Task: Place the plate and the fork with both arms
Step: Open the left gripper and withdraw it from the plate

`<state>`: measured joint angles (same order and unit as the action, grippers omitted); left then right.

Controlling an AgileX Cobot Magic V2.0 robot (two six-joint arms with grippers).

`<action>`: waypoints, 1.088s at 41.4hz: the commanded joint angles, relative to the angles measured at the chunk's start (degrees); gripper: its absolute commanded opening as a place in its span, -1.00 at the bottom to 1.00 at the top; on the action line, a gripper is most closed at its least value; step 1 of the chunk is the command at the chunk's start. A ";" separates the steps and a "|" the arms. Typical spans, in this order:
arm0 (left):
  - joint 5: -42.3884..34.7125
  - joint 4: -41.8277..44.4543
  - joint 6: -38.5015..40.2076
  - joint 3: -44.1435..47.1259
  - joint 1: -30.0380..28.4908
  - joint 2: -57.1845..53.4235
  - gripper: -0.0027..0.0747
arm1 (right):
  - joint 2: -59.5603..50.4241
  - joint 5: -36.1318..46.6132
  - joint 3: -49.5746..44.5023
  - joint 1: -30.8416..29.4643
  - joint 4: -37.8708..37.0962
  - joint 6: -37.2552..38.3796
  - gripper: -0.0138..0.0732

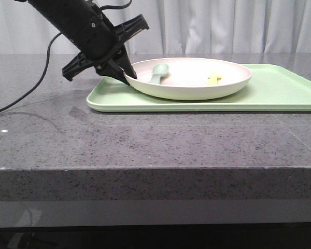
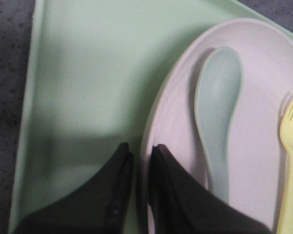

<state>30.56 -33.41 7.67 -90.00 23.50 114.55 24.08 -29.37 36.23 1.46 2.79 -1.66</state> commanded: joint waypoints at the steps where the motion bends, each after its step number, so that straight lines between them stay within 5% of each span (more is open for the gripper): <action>1: -1.52 -0.86 0.66 -1.92 0.57 -3.32 -0.14 | 0.87 4.76 1.96 0.14 -0.70 -0.64 0.16; 6: 0.40 1.69 -2.22 -1.94 0.57 -4.14 0.08 | 0.87 4.76 1.96 0.14 -0.70 -0.64 0.16; 17: 4.70 11.49 -3.31 -2.04 0.22 -12.05 0.07 | 0.87 4.76 1.96 0.14 -0.70 -0.64 0.16; 30: 14.69 21.92 -14.66 -1.61 0.22 -28.18 0.07 | 0.87 4.76 1.96 0.14 -0.70 -0.64 0.16; 45: 8.57 26.00 -14.66 19.25 0.22 -51.30 0.07 | 0.87 4.76 1.96 0.14 -0.70 -0.64 0.16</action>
<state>45.00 -7.08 -6.72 -74.46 23.50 69.38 24.08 -29.37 36.23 1.46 2.79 -1.66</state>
